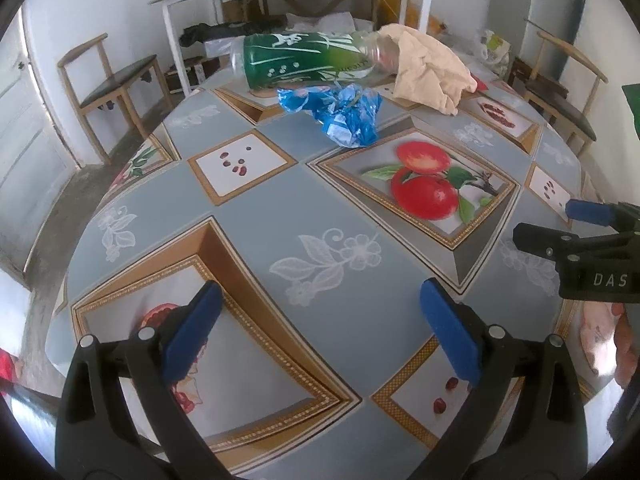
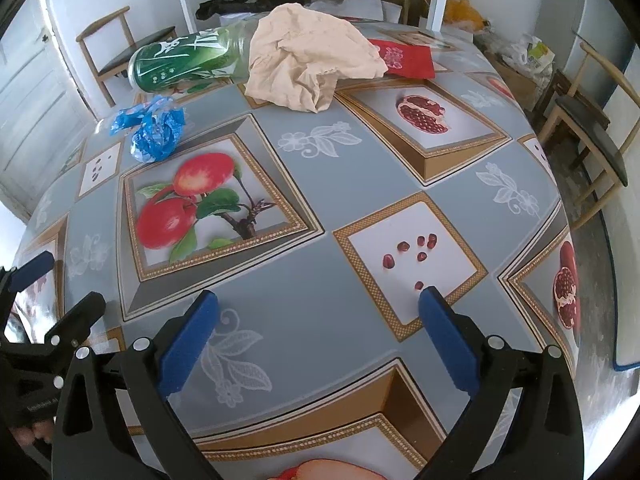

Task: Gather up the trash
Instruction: 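Move both tools back to the table toward the blue wrapper and beige cloth, then grasp the blue crumpled wrapper with the left gripper while the right gripper grasps the beige cloth, then lift the blue wrapper with the left gripper while the right gripper lifts the beige cloth, then carry the blue wrapper and beige cloth over the blue wastebasket with both grippers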

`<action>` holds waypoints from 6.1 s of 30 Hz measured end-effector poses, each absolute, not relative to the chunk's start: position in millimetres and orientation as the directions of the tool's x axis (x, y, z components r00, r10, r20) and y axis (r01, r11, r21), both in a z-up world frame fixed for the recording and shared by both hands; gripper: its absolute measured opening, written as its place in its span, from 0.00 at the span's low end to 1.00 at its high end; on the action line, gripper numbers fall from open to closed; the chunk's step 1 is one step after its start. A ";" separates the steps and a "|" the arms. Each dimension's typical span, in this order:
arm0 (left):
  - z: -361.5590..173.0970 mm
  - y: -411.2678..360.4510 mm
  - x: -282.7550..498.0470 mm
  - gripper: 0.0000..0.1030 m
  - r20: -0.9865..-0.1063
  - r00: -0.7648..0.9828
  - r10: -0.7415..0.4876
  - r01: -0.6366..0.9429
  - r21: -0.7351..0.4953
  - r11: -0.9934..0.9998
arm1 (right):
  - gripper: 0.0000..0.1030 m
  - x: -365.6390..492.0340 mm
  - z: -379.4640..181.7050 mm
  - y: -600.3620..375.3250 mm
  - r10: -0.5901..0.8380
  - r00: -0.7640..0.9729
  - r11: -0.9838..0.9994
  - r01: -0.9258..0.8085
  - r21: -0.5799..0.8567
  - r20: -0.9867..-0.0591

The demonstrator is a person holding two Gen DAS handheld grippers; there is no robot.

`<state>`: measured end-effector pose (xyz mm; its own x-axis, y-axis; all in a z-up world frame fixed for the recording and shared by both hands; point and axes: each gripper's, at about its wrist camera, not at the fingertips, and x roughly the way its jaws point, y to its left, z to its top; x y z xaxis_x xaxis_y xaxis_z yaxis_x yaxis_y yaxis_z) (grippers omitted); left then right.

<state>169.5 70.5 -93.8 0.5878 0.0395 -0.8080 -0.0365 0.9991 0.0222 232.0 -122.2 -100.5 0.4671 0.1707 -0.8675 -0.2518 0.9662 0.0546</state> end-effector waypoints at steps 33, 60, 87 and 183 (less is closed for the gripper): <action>-85.9 92.4 312.0 0.34 -0.785 0.598 -0.162 -0.040 -0.231 0.972 | 0.94 242.4 -77.6 -140.7 0.306 0.451 0.931 -0.325 0.166 -0.838; -86.4 108.0 271.5 0.26 -0.765 0.604 -0.224 -0.038 -0.309 0.950 | 0.14 403.7 -81.0 -105.5 0.277 0.486 0.935 -0.336 0.115 -0.829; -70.7 4.4 192.9 0.24 -0.710 0.563 -0.422 0.250 -0.341 0.906 | 0.09 158.5 -56.4 -152.2 0.392 0.473 0.837 -0.539 0.092 -0.789; 7.8 -38.3 120.9 0.24 -0.626 0.638 -0.449 0.348 -0.286 0.893 | 0.12 141.3 -11.0 -261.7 0.456 0.620 0.871 -0.164 0.463 -0.638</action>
